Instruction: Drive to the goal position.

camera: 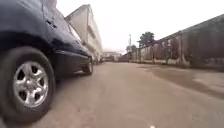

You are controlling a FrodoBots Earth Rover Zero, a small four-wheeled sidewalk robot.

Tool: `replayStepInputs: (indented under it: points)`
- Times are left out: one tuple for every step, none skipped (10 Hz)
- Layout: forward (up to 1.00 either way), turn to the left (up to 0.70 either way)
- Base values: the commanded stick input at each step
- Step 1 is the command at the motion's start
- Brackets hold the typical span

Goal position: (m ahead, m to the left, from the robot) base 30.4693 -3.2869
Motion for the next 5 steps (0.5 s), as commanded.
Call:
replayStepInputs:
  points:
    - [0.7,0.0]
    - [0.7,0.0]
    - [0.7,0.0]
    - [0.7,0.0]
    - [0.7,0.0]
